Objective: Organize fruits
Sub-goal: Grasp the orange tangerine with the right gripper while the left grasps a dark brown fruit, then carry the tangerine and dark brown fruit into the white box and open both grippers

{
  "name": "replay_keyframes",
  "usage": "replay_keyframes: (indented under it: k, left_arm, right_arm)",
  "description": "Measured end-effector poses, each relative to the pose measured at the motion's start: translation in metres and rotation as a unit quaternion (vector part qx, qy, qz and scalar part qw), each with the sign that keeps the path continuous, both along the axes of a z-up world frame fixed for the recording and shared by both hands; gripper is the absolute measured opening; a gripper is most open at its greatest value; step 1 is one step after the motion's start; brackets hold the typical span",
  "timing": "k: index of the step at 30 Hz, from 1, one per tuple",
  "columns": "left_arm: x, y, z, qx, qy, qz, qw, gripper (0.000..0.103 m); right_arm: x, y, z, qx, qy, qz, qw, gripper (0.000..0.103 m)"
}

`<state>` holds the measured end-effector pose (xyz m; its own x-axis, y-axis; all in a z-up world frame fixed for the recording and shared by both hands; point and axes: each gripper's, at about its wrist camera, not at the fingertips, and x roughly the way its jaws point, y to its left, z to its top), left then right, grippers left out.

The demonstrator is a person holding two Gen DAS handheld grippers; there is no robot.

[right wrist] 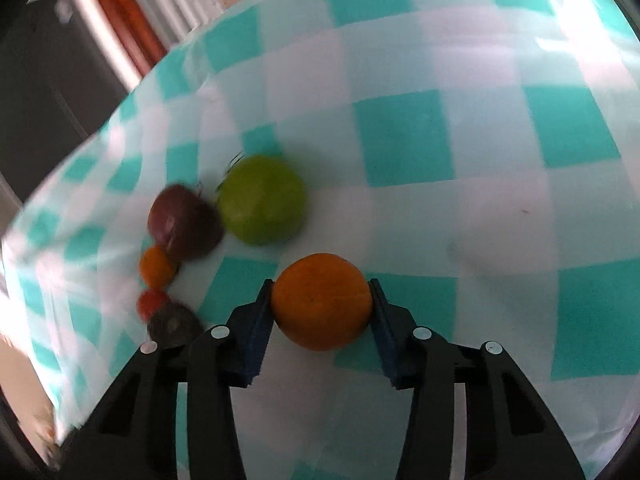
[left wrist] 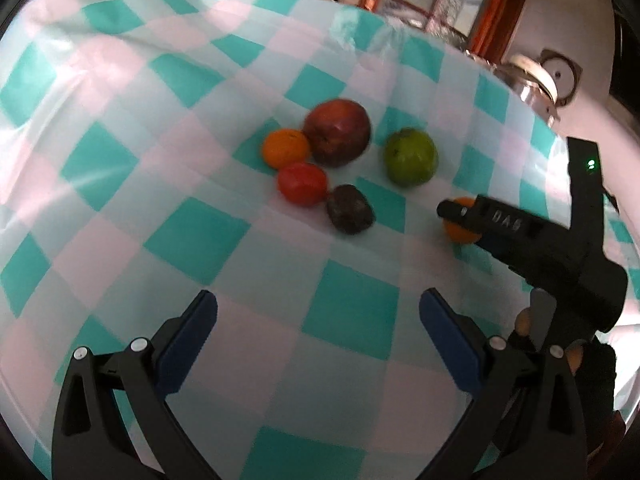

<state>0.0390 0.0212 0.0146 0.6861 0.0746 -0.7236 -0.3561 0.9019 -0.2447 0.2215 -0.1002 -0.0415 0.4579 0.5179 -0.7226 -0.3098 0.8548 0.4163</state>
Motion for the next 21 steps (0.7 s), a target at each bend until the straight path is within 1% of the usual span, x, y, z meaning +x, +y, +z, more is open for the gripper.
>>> replay_keyframes:
  k: [4,6,7,8,9,10,12,13,15,16,19,21]
  left_arm:
    - [0.038,-0.010,-0.003,0.023,0.024,-0.007,0.9994,0.101]
    - [0.060,-0.015,-0.005,0.043,0.037,-0.008,0.9983,0.094]
    - [0.069,-0.017,-0.005,0.055,0.043,-0.006,0.9976,0.087]
    - [0.081,-0.020,-0.008,0.069,0.058,-0.007,0.9959,0.079]
    - [0.087,-0.021,-0.010,0.077,0.067,-0.009,0.9948,0.076]
    - [0.093,-0.023,-0.011,0.093,0.071,-0.008,0.9931,0.071]
    - [0.101,-0.025,-0.013,0.106,0.078,-0.009,0.9913,0.067]
    - [0.104,-0.025,-0.013,0.110,0.080,-0.009,0.9906,0.063]
    - [0.106,-0.024,-0.013,0.114,0.079,-0.006,0.9903,0.052]
    - [0.105,-0.023,-0.013,0.114,0.078,-0.003,0.9904,0.041]
    - [0.098,-0.019,-0.013,0.099,0.066,-0.007,0.9929,0.040]
    - [0.087,-0.018,-0.011,0.100,0.056,-0.003,0.9934,0.040]
  right_arm:
    - [0.005,-0.018,0.002,0.034,0.001,-0.038,0.999,0.045]
    - [0.007,-0.024,0.001,0.044,0.005,-0.046,0.998,0.046]
    - [0.007,-0.026,0.001,0.047,0.009,-0.045,0.998,0.046]
    - [0.007,-0.026,0.002,0.046,0.008,-0.044,0.998,0.046]
    - [0.007,-0.023,0.002,0.044,0.006,-0.043,0.998,0.046]
    - [0.008,-0.020,0.002,0.041,0.003,-0.041,0.998,0.046]
    - [0.008,-0.017,0.003,0.037,-0.001,-0.037,0.999,0.046]
    - [0.008,-0.016,0.003,0.037,-0.002,-0.037,0.999,0.046]
    - [0.008,-0.017,0.003,0.038,-0.001,-0.037,0.999,0.046]
    - [0.008,-0.017,0.003,0.038,-0.001,-0.037,0.999,0.046]
    - [0.007,-0.016,0.003,0.038,-0.003,-0.034,0.999,0.046]
    - [0.007,-0.016,0.003,0.040,-0.005,-0.030,0.999,0.046]
